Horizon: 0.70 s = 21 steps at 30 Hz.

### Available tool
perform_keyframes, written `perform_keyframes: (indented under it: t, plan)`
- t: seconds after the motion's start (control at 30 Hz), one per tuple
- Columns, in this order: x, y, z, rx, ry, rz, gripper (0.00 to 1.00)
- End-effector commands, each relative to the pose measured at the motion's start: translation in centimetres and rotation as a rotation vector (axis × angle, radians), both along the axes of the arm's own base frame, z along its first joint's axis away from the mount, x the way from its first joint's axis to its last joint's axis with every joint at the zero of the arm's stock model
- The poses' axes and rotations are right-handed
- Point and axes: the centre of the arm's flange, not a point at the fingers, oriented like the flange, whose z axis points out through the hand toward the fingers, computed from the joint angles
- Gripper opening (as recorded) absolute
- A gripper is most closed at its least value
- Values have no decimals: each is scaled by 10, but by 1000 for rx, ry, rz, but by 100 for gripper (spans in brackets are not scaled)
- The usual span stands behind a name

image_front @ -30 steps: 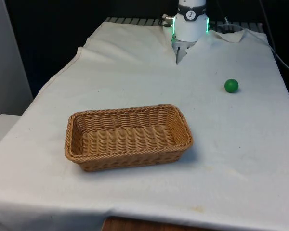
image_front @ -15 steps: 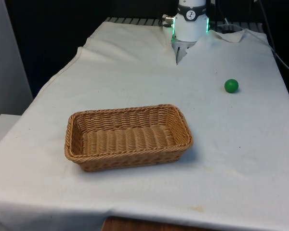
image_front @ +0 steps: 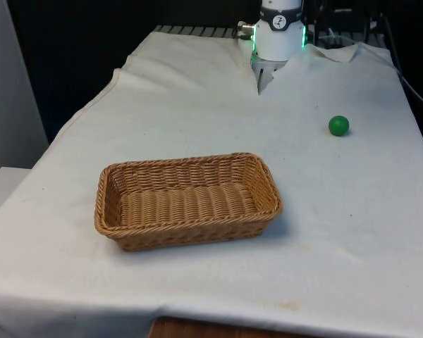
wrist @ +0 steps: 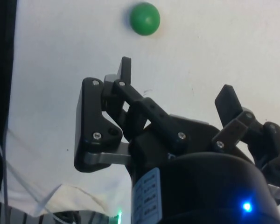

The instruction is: Pick up the ball and place it into the basket.

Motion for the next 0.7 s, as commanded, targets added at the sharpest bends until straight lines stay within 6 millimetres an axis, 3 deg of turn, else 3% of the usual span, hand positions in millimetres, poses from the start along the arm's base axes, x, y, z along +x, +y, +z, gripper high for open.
perform_keyframes:
  t: [0.0, 0.67]
  plan:
    - [0, 1, -5, 10, -7, -3, 100]
    - [0, 6, -63, 20, 15, -25, 100]
